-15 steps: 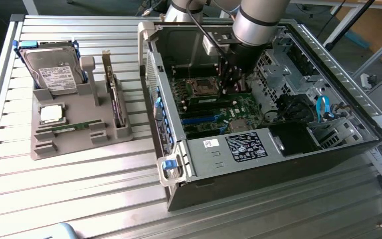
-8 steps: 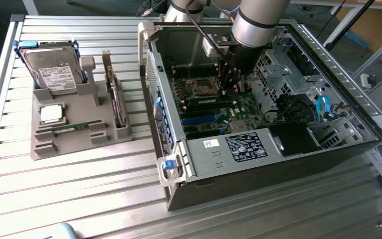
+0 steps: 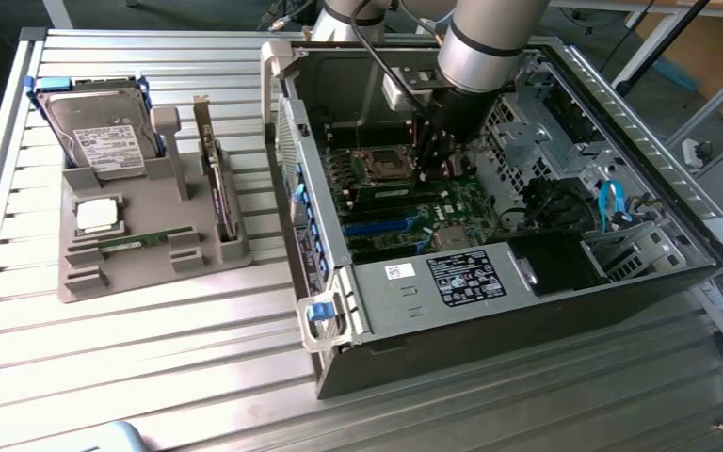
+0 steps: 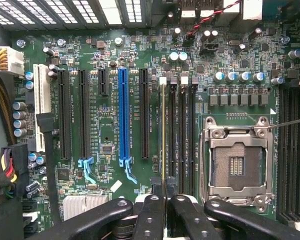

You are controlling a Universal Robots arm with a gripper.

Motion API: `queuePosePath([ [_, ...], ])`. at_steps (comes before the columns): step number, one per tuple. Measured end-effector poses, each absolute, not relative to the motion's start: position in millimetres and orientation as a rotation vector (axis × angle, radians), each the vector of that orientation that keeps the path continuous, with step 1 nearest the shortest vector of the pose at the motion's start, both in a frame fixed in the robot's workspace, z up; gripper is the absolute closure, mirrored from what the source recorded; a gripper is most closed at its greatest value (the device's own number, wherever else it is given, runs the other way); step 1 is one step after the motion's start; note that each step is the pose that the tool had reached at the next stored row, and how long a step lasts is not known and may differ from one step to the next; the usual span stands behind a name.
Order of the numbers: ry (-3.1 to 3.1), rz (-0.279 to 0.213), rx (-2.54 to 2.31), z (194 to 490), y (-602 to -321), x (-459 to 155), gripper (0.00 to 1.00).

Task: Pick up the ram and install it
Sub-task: 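Insert the ram into the slot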

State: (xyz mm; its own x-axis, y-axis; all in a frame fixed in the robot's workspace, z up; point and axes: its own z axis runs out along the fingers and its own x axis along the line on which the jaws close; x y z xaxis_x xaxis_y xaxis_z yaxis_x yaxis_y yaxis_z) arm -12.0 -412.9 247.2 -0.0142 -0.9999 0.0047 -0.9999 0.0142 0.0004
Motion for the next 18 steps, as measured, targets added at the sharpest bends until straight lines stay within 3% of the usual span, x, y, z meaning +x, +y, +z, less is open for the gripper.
queuePosePath([
  [18, -2.235, 0.005, 2.203, 244.6, -412.1, -12.0, 0.88],
])
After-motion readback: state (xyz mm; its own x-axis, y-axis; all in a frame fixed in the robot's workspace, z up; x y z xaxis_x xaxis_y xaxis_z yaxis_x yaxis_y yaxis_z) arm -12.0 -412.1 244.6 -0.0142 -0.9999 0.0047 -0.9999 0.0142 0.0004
